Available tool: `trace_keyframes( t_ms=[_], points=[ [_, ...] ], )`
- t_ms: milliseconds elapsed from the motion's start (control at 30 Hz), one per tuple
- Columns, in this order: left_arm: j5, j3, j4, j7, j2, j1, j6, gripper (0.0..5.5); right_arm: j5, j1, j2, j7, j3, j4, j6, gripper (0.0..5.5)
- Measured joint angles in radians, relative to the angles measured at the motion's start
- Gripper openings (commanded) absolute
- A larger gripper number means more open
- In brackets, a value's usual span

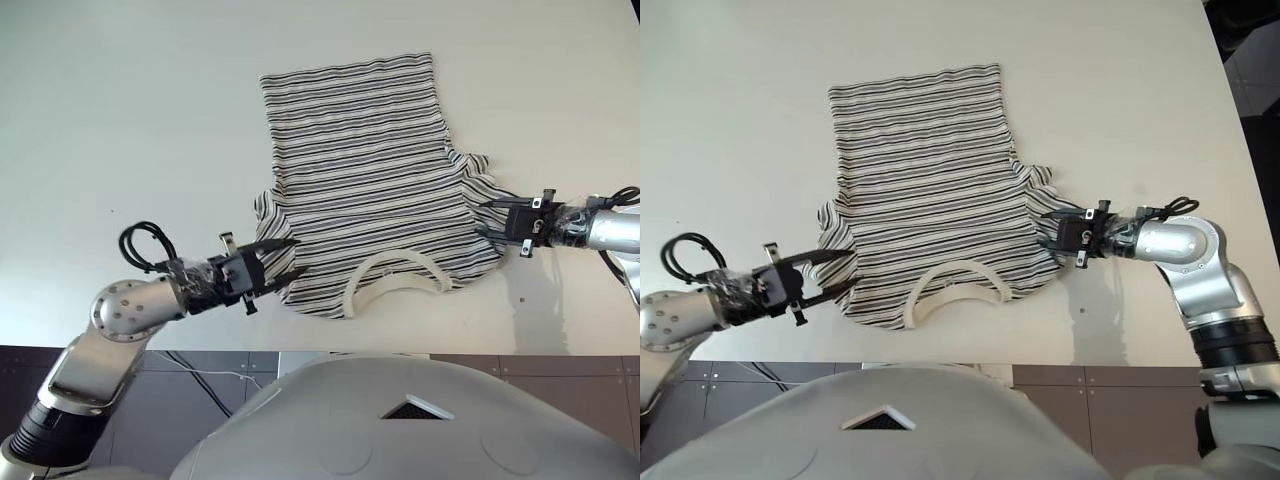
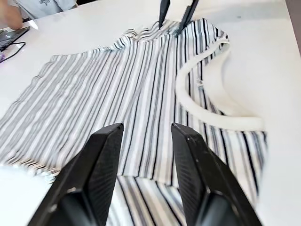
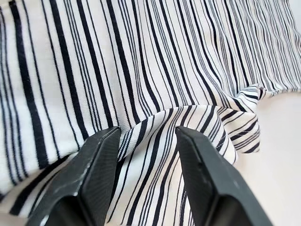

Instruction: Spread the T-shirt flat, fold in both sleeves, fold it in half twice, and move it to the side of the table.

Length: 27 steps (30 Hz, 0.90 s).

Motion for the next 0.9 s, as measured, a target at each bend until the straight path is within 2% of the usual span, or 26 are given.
trace_keyframes(
  t_ms=[100, 233, 367, 467, 733, 800, 900],
  points=[
    [0.137, 0.037, 0.093, -0.012, 0.037, 0.003, -0.027, 1.88, -0.013, 0.001, 0.000, -0.024, 0.002, 0.009, -0.021, 2.16],
    [0.344, -0.043, 0.157, 0.022, 0.024, 0.015, -0.101, 1.88, -0.021, -0.007, 0.000, -0.029, 0.010, 0.004, -0.020, 2.16],
    [0.491, -0.076, 0.235, 0.110, 0.012, 0.060, -0.241, 1.88, 0.059, 0.008, 0.012, 0.014, -0.007, -0.074, 0.119, 2.16],
    [0.509, -0.051, 0.314, 0.125, 0.036, 0.036, -0.319, 1.88, 0.167, 0.030, 0.028, 0.072, -0.022, -0.139, 0.235, 2.16],
    [0.511, -0.014, 0.480, 0.097, 0.105, -0.047, -0.425, 1.88, 0.210, 0.036, 0.027, 0.108, -0.066, -0.219, 0.320, 2.16],
    [0.442, 0.004, 0.473, 0.064, 0.104, -0.037, -0.407, 1.88, 0.213, 0.036, 0.027, 0.108, -0.077, -0.225, 0.332, 2.16],
    [0.216, 0.097, 0.357, 0.027, 0.064, 0.001, -0.257, 1.88, 0.230, 0.034, 0.027, 0.100, -0.116, -0.230, 0.340, 2.16]
  ],
)
